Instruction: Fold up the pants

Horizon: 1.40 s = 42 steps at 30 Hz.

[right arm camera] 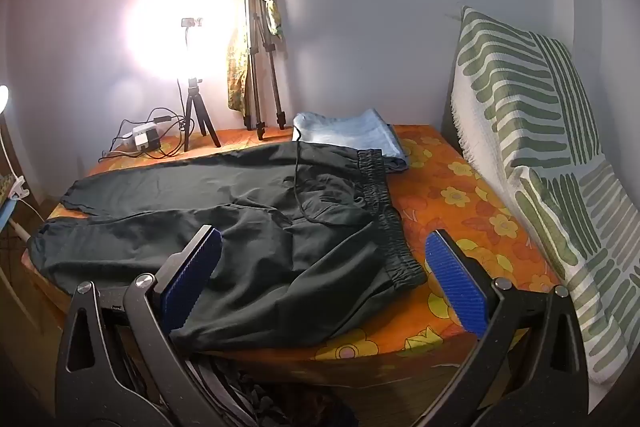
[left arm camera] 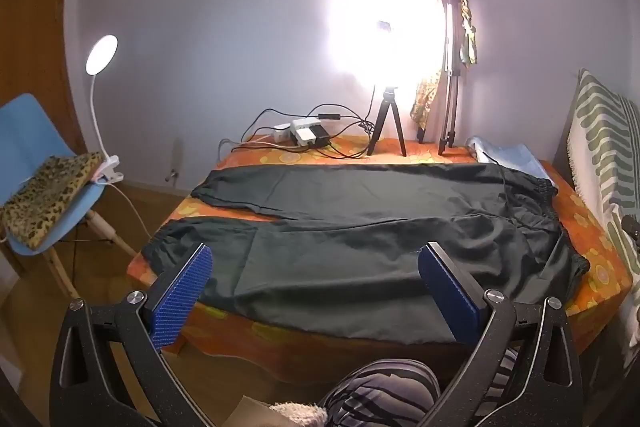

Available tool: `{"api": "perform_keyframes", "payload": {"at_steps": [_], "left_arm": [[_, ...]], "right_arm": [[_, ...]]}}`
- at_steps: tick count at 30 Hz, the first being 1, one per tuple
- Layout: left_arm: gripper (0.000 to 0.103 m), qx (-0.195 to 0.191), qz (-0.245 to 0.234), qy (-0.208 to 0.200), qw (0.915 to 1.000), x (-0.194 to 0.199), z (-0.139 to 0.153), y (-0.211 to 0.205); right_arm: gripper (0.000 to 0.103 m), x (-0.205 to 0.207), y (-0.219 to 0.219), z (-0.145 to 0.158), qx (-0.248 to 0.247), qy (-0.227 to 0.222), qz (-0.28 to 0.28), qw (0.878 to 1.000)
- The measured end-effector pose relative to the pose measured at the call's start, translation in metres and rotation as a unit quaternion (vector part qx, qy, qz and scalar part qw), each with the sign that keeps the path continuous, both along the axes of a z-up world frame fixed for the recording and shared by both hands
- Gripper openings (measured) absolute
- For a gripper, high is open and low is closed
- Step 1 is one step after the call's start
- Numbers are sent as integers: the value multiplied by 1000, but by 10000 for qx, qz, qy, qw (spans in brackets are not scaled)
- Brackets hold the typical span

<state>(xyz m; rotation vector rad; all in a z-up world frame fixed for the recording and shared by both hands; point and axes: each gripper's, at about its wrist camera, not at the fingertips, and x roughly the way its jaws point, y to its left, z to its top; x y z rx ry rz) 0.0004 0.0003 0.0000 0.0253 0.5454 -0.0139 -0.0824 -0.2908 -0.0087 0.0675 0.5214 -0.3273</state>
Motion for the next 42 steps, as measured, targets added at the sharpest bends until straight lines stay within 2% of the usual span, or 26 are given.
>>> {"api": "perform_keyframes", "payload": {"at_steps": [42], "left_arm": [[103,-127,54,-75,9999,-3,-2,5]], "right_arm": [[103,-2,4,-2,-85,38,-2,10000]]}}
